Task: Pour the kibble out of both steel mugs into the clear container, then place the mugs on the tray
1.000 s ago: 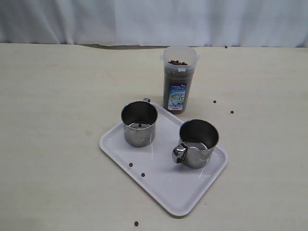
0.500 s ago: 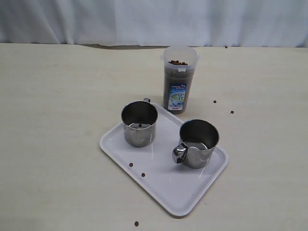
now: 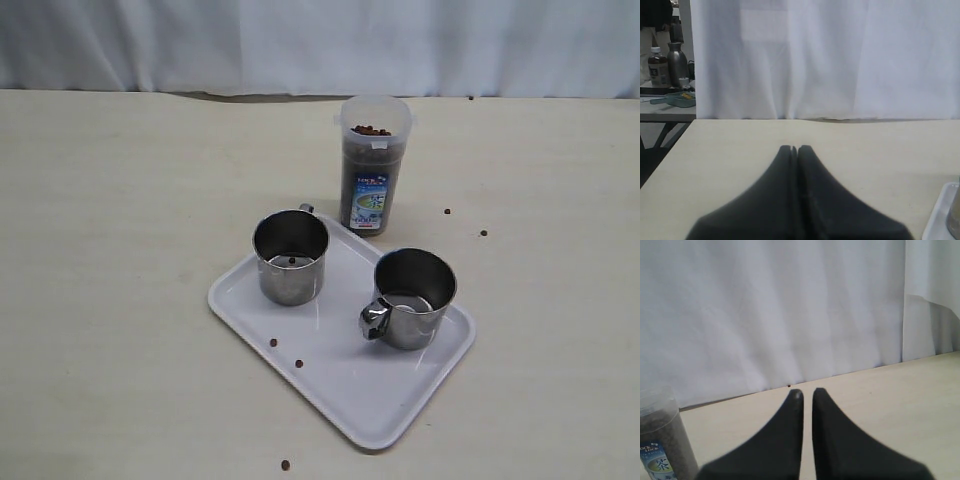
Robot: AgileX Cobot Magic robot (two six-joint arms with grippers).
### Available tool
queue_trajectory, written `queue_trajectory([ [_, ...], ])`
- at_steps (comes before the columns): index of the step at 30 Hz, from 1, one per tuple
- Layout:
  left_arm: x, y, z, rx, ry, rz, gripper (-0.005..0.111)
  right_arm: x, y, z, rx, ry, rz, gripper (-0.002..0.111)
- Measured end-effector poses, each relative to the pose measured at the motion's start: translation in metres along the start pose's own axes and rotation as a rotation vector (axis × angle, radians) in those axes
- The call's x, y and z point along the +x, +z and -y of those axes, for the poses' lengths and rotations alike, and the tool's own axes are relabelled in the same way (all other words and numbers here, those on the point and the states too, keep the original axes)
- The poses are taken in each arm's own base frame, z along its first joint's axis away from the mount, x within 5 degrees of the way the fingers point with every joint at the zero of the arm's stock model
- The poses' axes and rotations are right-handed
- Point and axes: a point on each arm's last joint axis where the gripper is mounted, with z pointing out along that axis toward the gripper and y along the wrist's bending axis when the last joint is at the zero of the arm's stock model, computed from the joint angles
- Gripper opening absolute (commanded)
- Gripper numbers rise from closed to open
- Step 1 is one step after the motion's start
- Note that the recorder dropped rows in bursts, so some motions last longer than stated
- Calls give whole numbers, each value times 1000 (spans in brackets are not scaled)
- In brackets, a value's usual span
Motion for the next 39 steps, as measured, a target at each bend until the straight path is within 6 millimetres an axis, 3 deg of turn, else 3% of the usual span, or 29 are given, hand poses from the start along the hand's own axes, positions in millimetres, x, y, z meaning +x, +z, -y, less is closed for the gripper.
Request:
queue_trajectory([
  [9, 0, 0, 0, 0, 0, 0, 0, 1, 0, -6, -108, 21, -17, 5],
  [21, 0, 0, 0, 0, 0, 0, 0, 1, 0, -6, -109, 18, -21, 5],
  [28, 0, 0, 0, 0, 0, 0, 0, 12, -1, -9, -148, -186, -122, 5],
  [39, 0, 0, 0, 0, 0, 0, 0, 8, -1, -12, -179, -170, -78, 5],
])
